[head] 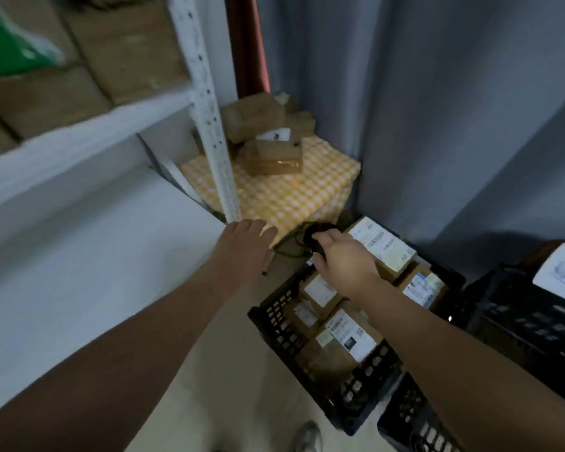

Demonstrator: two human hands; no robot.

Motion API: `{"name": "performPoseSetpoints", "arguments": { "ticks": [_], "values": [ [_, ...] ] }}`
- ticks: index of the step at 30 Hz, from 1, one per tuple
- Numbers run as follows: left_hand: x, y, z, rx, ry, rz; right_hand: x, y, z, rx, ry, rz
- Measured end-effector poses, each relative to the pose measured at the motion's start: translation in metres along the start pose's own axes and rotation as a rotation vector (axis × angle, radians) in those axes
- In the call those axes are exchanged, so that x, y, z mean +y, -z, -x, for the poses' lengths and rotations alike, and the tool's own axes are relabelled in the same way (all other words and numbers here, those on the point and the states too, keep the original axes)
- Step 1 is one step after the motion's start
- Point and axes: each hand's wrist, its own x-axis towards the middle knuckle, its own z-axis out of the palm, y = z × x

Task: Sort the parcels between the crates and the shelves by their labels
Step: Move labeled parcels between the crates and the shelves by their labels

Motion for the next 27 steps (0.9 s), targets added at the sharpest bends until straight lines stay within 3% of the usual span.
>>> {"name": "performPoseSetpoints", "arguments": {
  "ticks": [11,27],
  "values": [
    [-0.126,0.16,0.202,0.209,0.386,-0.149,-0.231,0.109,-0.004,0.437,0.416,-0.161],
    [-0.227,0.233,0.506,0.482,0.746,-0.175,-0.577,0.106,0.088,0.629,0.862,-0.492]
  ]
}}
